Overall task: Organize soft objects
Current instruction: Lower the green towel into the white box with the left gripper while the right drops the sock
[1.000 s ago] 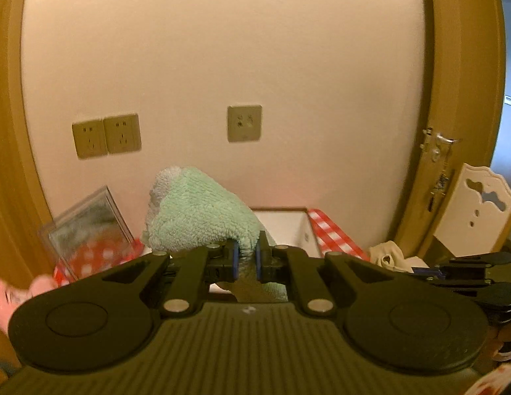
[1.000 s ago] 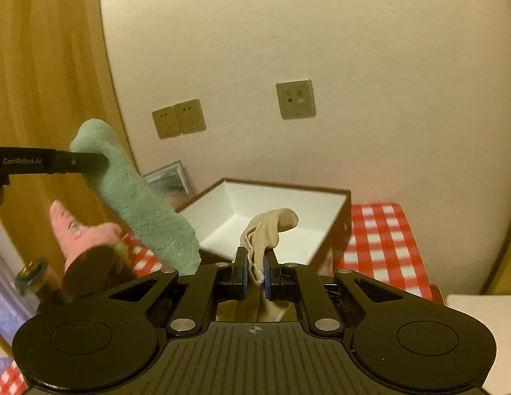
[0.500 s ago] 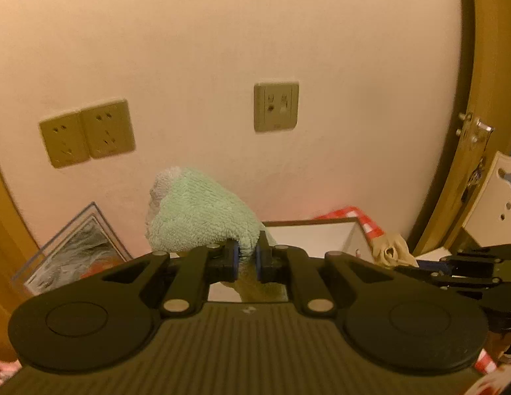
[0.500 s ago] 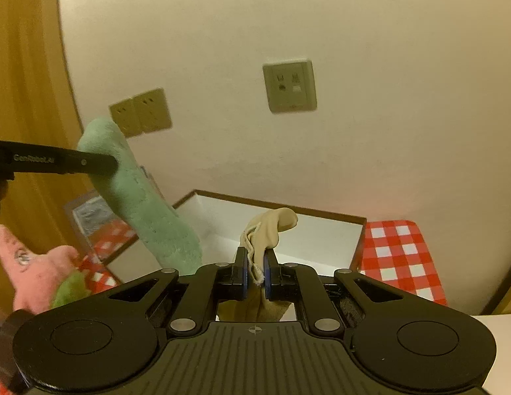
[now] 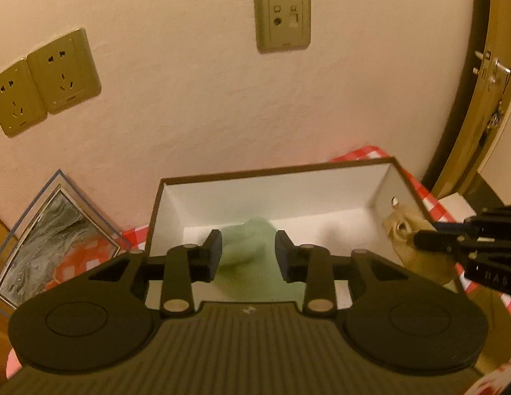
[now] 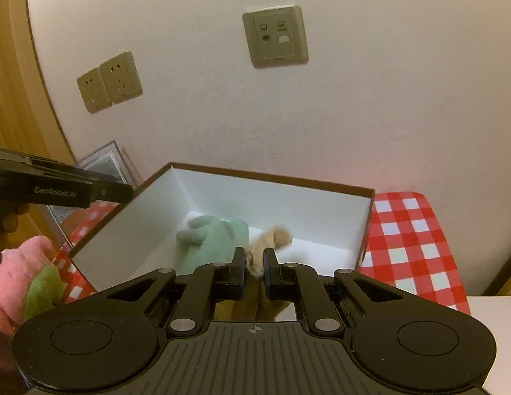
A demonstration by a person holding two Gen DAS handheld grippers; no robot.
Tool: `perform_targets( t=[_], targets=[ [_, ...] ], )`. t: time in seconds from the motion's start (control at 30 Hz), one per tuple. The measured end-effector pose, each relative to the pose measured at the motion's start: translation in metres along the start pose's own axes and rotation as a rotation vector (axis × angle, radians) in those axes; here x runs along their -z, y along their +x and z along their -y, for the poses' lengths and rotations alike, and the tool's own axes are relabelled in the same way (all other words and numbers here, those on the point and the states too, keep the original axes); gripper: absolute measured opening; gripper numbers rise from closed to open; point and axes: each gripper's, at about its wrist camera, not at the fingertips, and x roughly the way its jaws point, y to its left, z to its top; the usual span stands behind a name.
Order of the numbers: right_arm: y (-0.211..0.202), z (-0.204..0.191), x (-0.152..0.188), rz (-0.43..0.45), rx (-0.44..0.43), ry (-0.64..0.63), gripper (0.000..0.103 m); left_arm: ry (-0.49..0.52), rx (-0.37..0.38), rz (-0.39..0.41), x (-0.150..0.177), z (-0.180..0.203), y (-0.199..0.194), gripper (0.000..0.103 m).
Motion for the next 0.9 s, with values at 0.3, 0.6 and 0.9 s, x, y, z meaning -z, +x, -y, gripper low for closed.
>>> perform_targets(
  t=[0.3,0.6,0.9],
  targets=[
    [0.006,0.001,-0.009,0.003,-0.005,0.032,0.03,-0.031,0.017,-0.032,0.014,-0.017,-0.009,0.039],
    [-0.031,0.002,-0.001,0.02,-0.023,0.054,0.05,-0.07,0.037,-0.009,0.021,-0.018,-0.047,0.042],
    [-0.099,0.005,0.022,0.058,-0.059,0.091,0.061,-0.078,0.086,0.055,0.039,0.02,-0.116,0.046]
  ],
)
